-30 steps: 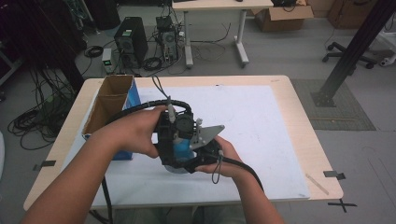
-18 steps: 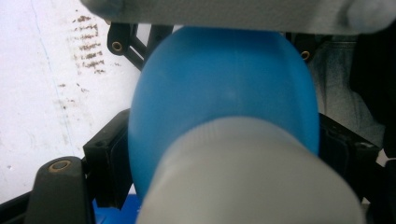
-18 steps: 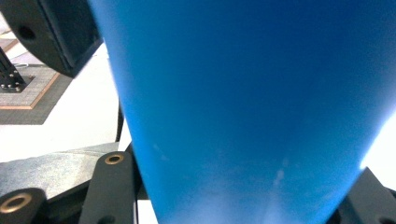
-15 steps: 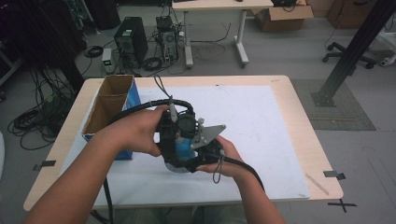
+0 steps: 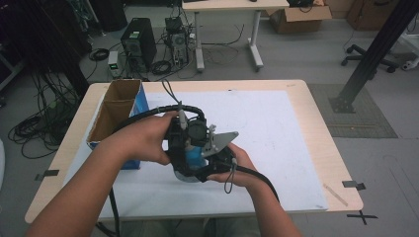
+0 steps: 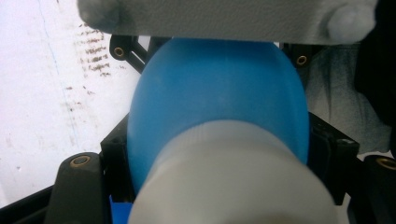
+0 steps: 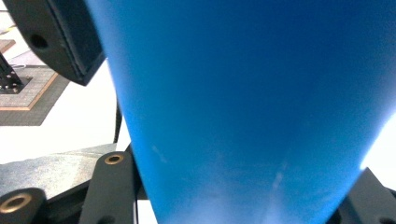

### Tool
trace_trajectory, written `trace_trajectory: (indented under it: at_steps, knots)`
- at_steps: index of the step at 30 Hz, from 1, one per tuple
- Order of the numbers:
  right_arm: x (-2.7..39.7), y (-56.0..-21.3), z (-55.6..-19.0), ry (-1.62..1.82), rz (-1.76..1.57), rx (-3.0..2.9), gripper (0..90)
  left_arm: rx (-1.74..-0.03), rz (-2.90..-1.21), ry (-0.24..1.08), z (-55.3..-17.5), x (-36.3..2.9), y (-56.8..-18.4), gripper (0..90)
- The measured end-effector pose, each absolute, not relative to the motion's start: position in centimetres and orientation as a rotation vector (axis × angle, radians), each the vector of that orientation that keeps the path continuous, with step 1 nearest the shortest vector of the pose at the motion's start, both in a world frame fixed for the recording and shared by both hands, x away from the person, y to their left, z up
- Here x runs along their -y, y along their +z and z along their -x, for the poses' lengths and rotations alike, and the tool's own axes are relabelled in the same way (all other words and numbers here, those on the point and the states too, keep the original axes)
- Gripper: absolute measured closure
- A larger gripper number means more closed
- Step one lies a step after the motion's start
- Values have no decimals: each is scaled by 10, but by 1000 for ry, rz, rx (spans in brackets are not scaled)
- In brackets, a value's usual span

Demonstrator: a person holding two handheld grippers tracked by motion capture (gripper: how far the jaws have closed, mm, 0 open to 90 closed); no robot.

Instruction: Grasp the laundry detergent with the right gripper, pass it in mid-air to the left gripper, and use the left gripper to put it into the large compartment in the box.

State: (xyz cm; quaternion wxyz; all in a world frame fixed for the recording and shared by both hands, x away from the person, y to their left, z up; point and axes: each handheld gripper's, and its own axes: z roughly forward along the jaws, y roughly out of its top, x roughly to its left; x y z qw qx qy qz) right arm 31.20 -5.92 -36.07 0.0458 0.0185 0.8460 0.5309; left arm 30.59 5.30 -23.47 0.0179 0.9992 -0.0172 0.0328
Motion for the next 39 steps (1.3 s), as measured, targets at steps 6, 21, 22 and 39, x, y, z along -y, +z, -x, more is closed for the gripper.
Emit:
trace_trajectory:
  at_steps: [6, 21, 22, 39]
  knots:
    - [59, -361, -312, 1625, -58, -2583, 445, 45, -3095, 114, -306, -54, -235, 311]
    - [58, -362, -311, 1616, -59, -2575, 445, 47, -3090, 178, -305, -54, -236, 381]
    - [58, -362, -311, 1610, -58, -2577, 446, 45, -3092, 176, -305, -54, -237, 382]
    - [56, -364, -311, 1598, -49, -2590, 436, 20, -3116, 128, -308, -54, -237, 388]
